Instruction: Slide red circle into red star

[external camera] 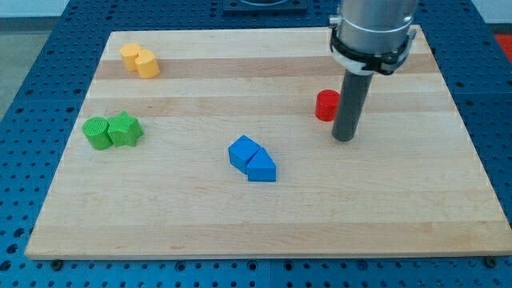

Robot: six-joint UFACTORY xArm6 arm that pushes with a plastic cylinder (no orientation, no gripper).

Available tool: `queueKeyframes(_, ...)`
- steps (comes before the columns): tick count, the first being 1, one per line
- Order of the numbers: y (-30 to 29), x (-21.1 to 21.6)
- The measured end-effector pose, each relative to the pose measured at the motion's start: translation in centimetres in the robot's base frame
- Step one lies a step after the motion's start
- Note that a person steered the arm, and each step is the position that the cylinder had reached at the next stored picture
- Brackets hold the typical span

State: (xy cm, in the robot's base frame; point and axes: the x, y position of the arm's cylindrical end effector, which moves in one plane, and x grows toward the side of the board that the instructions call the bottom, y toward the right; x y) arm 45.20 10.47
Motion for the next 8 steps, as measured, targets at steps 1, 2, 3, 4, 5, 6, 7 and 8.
queueKeyframes(1,-2.4,-3.0)
queueKeyframes(2,-3.1,-8.1)
queueKeyframes(3,-2.8,-8.3)
queueKeyframes(4,0.4,-10.0)
queueKeyframes(5,3.0,-12.0)
queueKeyframes(6,4.1,-12.4)
queueKeyframes(7,4.6,-13.2)
queueKeyframes(8,5.0,-13.9)
